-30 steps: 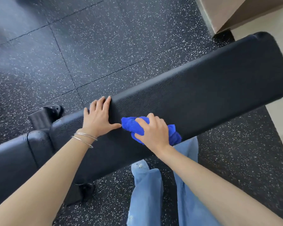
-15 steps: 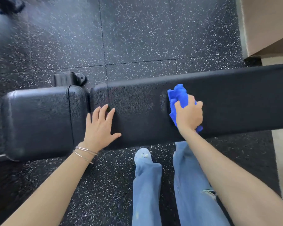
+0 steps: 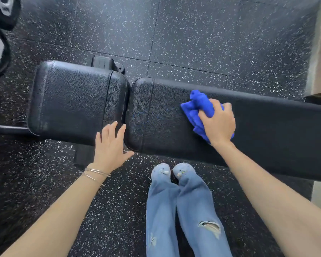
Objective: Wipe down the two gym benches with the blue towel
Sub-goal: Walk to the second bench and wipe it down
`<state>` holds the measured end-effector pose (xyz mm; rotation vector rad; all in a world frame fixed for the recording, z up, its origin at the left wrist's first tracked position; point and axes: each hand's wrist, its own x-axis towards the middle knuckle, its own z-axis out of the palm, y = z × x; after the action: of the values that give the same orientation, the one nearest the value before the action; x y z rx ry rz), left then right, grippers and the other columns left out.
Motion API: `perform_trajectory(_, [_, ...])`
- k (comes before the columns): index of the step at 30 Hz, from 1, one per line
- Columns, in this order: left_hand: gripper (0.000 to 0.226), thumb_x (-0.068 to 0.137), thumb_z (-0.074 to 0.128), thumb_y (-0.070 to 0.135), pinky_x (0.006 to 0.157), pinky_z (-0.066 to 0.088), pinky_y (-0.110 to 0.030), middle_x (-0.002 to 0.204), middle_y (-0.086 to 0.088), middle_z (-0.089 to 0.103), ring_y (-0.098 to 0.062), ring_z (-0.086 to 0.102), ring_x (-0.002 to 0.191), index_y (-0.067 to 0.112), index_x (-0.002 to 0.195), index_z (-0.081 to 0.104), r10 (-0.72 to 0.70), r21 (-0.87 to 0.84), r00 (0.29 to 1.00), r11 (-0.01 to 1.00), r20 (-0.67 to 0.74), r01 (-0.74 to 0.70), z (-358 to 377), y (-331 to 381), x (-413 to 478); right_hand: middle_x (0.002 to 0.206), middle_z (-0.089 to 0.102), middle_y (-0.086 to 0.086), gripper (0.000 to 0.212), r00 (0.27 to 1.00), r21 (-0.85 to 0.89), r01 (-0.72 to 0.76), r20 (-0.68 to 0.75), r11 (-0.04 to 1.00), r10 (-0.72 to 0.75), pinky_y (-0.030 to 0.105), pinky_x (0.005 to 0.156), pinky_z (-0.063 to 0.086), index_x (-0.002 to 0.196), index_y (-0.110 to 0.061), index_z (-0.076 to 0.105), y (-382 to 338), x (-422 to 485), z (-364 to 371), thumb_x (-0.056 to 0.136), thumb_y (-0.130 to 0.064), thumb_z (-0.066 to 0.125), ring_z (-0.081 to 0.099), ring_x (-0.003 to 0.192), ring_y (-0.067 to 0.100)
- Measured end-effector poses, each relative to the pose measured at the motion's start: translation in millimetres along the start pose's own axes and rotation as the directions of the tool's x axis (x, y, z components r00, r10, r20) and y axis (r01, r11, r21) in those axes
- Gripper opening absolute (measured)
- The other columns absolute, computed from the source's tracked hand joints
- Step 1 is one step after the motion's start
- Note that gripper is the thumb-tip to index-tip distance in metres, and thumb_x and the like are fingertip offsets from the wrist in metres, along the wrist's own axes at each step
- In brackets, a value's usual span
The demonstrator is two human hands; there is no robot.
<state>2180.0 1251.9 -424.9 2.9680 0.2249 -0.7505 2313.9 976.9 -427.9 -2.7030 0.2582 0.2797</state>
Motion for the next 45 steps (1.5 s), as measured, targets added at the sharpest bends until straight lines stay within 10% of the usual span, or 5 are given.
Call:
perform_trajectory(7, [0.088, 0.074, 0.071, 0.046, 0.109, 0.025, -0.057, 0.15, -0.018, 0.028, -0.038, 0.021, 0.14, 0.01, 0.144, 0.03, -0.058, -0.088, 0.998, 0.994, -0.014, 0.057, 10.4, 8.4, -5.3, 0.124, 0.043, 0.017, 0.044, 0.937, -0.025, -0.335, -0.109, 0.942, 0.331, 0.042, 0.087, 0.04, 0.126, -0.018, 0.047, -14.2, 28.2, 19.7, 0.09, -0.042, 0.05, 0.05, 0.105, 0.038])
perform_trajectory(19, [0.083, 0.073, 0.077, 0.029, 0.104, 0.034, -0.052, 0.142, -0.028, 0.036, -0.045, 0.037, 0.127, 0.001, 0.14, 0.036, -0.258, -0.222, 0.965, 0.944, -0.037, 0.244, 17.4, -48.4, -43.1, 0.111, 0.051, 0.011, 0.043, 0.683, -0.121, 0.701, 0.399, 0.703, -0.612, 0.039, 0.078, 0.042, 0.118, -0.027, 0.058, -156.3, -52.3, 94.1, 0.078, -0.044, 0.062, 0.053, 0.097, 0.033])
perform_trajectory(27, [0.079, 0.086, 0.062, 0.036, 0.11, 0.027, -0.042, 0.149, -0.02, 0.025, -0.035, 0.028, 0.134, 0.008, 0.147, 0.02, -0.372, -0.31, 0.928, 0.88, 0.022, 0.361, 31.4, -68.3, -71.4, 0.119, 0.047, 0.015, 0.045, 0.888, -0.159, 0.431, 0.247, 0.888, -0.387, 0.042, 0.085, 0.041, 0.124, -0.024, 0.049, -221.4, -34.5, 120.3, 0.085, -0.046, 0.056, 0.051, 0.104, 0.036])
perform_trajectory(37, [0.082, 0.083, 0.065, 0.033, 0.109, 0.027, -0.044, 0.148, -0.024, 0.026, -0.04, 0.03, 0.132, 0.004, 0.146, 0.021, -0.468, -0.375, 0.882, 0.81, 0.052, 0.451, 36.3, -72.8, -123.4, 0.085, 0.06, 0.007, 0.048, 0.099, -0.121, 0.993, 0.777, 0.006, -0.621, 0.032, 0.06, 0.044, 0.087, -0.027, 0.066, -140.2, -156.0, 125.9, 0.05, -0.055, 0.081, 0.058, 0.07, 0.027])
perform_trajectory(45, [0.082, 0.087, 0.06, 0.038, 0.112, 0.023, -0.04, 0.151, -0.02, 0.02, -0.035, 0.025, 0.136, 0.008, 0.148, 0.014, -0.539, -0.371, 0.841, 0.774, 0.038, 0.513, -31.1, -57.3, -197.2, 0.111, 0.051, 0.011, 0.044, 0.189, -0.052, 0.972, 0.749, 0.228, -0.635, 0.038, 0.083, 0.04, 0.12, -0.027, 0.056, -177.0, -184.1, 20.8, 0.079, -0.042, 0.061, 0.052, 0.102, 0.032])
